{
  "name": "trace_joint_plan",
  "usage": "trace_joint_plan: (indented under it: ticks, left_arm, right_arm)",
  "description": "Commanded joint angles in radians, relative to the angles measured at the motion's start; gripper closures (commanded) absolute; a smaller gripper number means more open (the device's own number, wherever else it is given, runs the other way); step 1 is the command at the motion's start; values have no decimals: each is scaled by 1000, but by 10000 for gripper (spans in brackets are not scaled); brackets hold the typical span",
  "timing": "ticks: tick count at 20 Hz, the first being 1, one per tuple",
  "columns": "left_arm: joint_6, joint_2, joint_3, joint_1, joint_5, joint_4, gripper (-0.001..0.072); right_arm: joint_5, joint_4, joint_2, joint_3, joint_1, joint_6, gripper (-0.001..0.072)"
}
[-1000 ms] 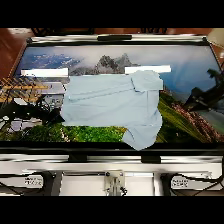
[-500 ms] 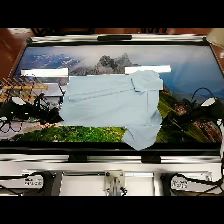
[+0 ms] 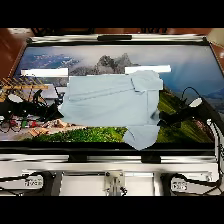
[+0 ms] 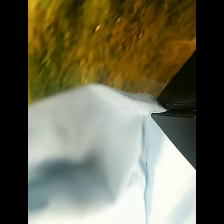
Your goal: Fold the shirts.
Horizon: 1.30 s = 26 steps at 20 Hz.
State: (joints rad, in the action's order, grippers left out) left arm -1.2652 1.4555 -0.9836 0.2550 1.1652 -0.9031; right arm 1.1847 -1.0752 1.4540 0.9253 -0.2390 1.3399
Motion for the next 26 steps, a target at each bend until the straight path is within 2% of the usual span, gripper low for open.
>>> trace_joint_plan:
  ticks: [1, 4, 9, 12, 14, 16, 18, 22, 24, 26]
  left_arm:
    - [55, -75, -80, -2, -5, 6, 681]
    - [106, -253, -308, -2, -11, 6, 681]
    - [101, -592, -762, -2, -227, 7, 680]
    - [19, -772, -836, -2, -321, 6, 681]
    - [18, -856, -835, 2, -310, -37, 681]
    - [-17, -884, -835, 2, -270, -137, 680]
    - [-49, -867, -835, 2, -182, -198, 680]
    - [-48, -776, -835, 2, 11, -198, 680]
    - [-45, -695, -831, 2, 141, -202, 680]
    - [-45, -606, -776, 2, 244, -201, 680]
  right_arm:
    - [28, 17, -92, 87, 6, -64, 661]
    - [-4, 72, -283, 326, 5, -118, 661]
    - [-195, 140, -620, 802, 5, -127, 661]
    - [-277, 99, -785, 925, 5, -117, 660]
    - [-263, 37, -861, 933, 5, -43, 661]
    - [-214, -47, -890, 933, 5, 16, 660]
    - [-173, -83, -878, 933, 5, 22, 660]
    - [-101, -79, -781, 933, 5, 21, 660]
    - [6, -85, -693, 932, 5, 12, 660]
    - [181, -85, -561, 926, 5, 10, 660]
